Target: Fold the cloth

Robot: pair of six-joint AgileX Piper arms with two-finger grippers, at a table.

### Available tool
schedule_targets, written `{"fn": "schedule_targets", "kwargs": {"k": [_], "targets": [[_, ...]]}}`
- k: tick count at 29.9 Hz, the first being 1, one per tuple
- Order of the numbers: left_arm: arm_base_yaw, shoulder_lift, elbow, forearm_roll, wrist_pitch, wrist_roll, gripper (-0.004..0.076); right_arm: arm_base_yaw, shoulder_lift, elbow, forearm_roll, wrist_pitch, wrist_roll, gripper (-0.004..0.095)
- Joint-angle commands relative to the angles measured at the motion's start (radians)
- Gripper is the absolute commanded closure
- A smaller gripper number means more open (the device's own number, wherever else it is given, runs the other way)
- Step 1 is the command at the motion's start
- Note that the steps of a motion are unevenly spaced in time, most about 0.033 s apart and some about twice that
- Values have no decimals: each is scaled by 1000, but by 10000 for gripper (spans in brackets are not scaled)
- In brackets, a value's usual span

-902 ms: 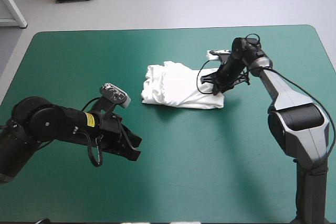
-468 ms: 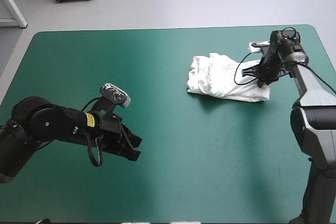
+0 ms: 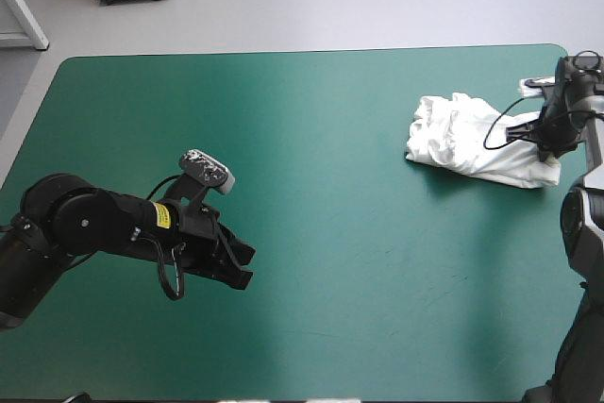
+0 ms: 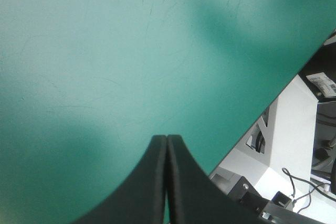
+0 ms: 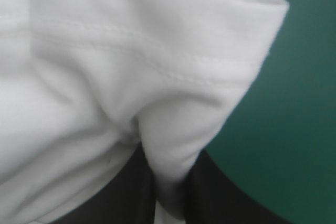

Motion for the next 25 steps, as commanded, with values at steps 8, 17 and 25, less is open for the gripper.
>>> {"fn": "schedule_targets", "kwargs": {"k": [8,17,25], "targets": [[0,-19,-25,-33,-39,-2,746,-193,-73,-20,-32,23,-35,925],[0,-19,-25,-35,-39,-2,746,-282,-73,-20,10,23,-26,925],[0,-19,-25,-35,-39,-7,746,-282,-76,-20,2,23,17,733]]}}
